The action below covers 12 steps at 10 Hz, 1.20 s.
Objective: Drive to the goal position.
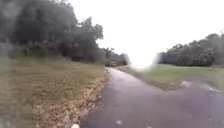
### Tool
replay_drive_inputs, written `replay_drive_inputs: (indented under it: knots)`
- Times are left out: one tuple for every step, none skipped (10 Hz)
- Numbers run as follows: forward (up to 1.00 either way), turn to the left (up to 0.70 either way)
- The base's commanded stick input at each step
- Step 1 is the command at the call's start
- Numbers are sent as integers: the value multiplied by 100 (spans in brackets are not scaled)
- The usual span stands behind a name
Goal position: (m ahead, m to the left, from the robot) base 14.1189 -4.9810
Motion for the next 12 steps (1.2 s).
replay_drive_inputs:
  knots:
    - [50, 0]
    - [50, 0]
    - [50, 0]
    - [50, 0]
    - [50, 0]
    - [50, -8]
    - [50, -41]
    - [50, -50]
    - [50, -42]
    - [50, -9]
    - [50, 0]
    - [50, -8]
